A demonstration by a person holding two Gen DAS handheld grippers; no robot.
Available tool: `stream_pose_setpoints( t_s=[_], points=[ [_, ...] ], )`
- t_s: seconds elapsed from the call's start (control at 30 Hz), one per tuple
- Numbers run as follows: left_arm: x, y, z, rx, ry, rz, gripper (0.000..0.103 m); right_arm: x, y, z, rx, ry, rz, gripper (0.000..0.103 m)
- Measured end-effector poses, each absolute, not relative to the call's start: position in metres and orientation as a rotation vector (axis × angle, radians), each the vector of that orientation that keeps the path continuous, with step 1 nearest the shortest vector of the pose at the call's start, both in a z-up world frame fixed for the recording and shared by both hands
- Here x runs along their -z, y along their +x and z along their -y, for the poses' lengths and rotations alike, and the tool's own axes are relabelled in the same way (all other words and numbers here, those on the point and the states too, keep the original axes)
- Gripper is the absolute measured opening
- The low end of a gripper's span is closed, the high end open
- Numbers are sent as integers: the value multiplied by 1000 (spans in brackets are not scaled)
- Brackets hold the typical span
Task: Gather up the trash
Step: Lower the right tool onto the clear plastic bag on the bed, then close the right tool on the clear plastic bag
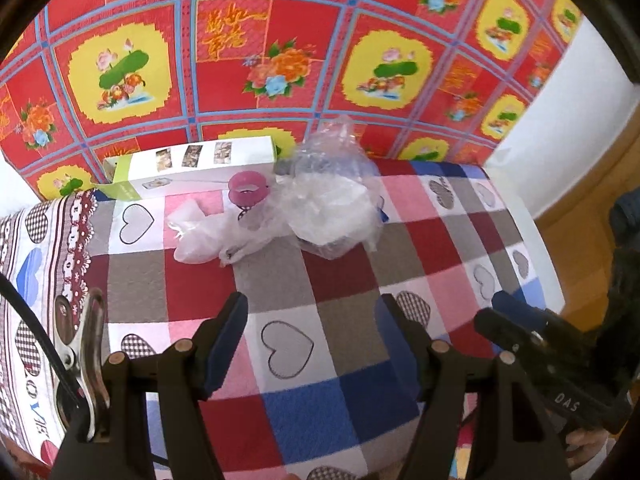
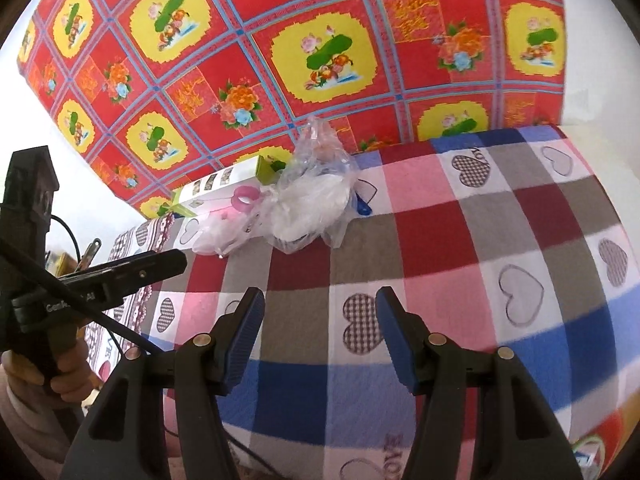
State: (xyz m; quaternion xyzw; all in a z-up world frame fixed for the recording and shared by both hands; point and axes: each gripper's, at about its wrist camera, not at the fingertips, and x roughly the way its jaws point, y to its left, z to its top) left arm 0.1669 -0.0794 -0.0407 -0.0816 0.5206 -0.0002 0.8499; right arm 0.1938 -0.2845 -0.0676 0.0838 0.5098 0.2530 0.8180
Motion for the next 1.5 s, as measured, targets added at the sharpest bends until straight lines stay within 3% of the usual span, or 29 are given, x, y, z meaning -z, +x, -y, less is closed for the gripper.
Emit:
stream_pose_setpoints(
  t_s=[0.93, 1.23, 1.37, 1.5],
  points=[
    [137, 259, 83, -269, -384, -1121, 70, 139, 346, 236, -806, 4, -1147, 60],
    [153, 268, 81, -300, -434, -1124, 69, 159, 368, 206, -848, -66, -1153, 33],
    [155, 269, 83, -305, -429, -1125, 71, 159, 368, 203, -850, -83, -1137, 9],
    [155, 275, 84, -282, -458, -1139, 74, 154, 359, 208, -859, -78, -1136, 5]
  ],
)
